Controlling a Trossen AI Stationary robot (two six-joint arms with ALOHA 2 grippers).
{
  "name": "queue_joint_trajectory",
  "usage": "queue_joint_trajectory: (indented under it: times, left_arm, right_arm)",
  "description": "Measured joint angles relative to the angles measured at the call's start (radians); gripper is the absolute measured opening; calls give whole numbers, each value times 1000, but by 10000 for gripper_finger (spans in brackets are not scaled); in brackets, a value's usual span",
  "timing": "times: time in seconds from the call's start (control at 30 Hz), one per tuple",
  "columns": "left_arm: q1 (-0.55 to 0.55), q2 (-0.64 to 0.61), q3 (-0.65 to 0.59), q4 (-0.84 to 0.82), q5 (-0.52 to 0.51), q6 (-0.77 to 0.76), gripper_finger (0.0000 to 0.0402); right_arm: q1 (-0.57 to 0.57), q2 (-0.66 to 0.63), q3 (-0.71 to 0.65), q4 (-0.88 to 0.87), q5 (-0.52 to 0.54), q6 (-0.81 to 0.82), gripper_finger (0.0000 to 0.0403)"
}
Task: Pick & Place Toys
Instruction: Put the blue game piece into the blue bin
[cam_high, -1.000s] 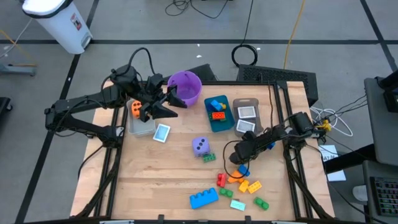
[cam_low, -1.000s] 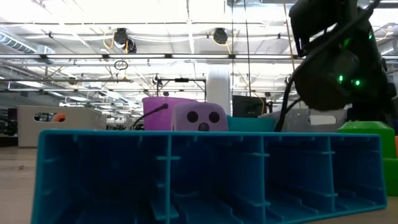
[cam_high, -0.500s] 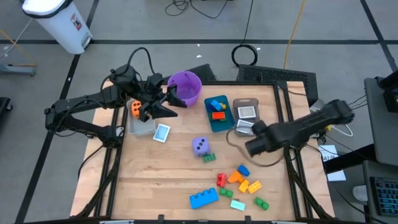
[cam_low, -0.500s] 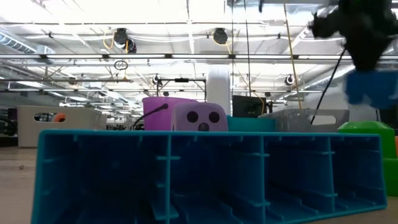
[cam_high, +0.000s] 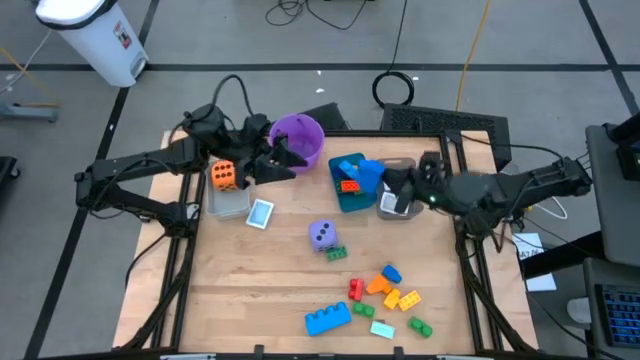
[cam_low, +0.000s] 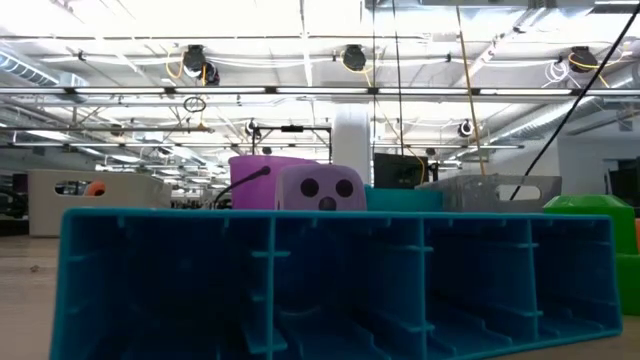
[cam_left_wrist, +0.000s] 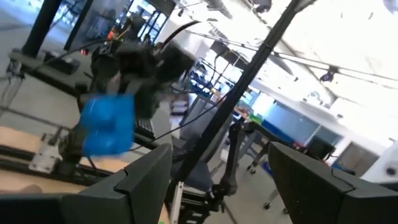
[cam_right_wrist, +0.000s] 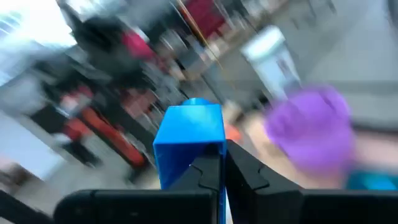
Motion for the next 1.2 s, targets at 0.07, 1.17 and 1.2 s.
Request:
queue_joint_trajectory:
  times: [0.07,1.17,1.2]
  left_arm:
    - [-3,31,0,45,-1,-40,273]
    - [-29,181,0,121,-113,35,273]
    - [-34,181,0,120,-112,33,273]
  right_arm:
    - [-38,19,-17,196,-61,-112,1]
    - [-187,165,-22,486,-406,-110,0]
    - [-195,165,-22,487,-405,-115,0]
